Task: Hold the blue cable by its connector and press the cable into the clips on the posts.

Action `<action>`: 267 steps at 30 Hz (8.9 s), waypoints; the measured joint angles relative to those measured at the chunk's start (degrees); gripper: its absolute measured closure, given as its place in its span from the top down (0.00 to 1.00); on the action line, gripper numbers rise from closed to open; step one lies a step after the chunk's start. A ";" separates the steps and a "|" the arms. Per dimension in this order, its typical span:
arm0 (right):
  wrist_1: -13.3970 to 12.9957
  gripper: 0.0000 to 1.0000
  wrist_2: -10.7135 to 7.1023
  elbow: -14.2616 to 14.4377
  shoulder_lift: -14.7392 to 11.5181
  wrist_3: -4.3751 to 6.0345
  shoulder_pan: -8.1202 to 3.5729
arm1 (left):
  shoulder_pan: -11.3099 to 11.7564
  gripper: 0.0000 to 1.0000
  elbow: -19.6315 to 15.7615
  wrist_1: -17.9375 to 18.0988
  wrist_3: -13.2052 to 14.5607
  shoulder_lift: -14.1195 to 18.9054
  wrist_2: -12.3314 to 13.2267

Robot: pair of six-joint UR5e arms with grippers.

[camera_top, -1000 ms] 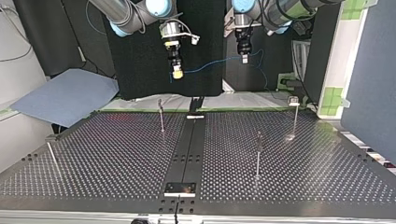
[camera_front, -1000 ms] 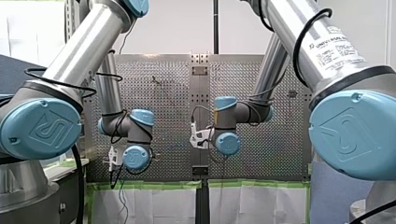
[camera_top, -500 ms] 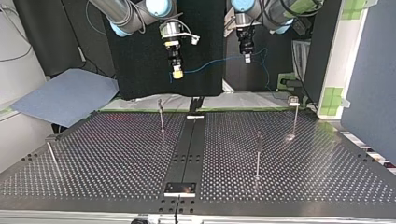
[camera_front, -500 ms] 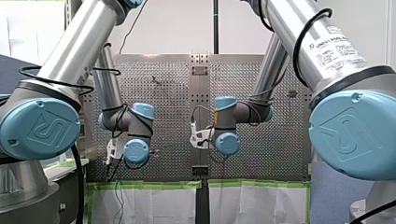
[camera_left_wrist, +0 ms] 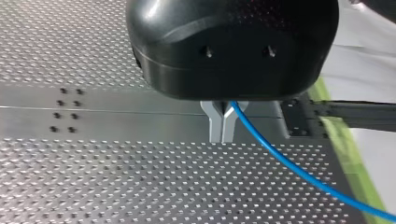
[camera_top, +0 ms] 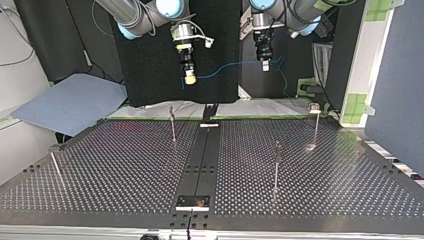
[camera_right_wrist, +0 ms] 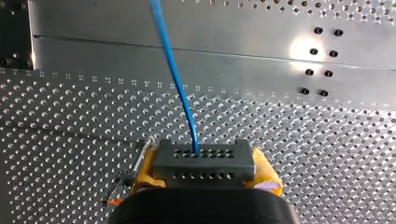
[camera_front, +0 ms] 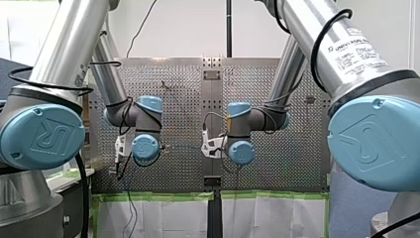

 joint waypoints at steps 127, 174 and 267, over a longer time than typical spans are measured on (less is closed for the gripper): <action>28.81 0.00 -8.18 -28.25 -6.68 3.76 1.18 | 11.76 0.00 20.45 -22.46 -2.00 18.07 4.73; 32.29 0.00 -9.93 -41.62 -1.50 8.06 0.99 | 16.04 0.00 27.14 -25.10 -3.77 13.50 10.72; 32.75 0.00 -12.56 -46.16 3.33 9.38 -6.02 | 28.10 0.22 38.33 -30.04 -13.68 5.99 29.11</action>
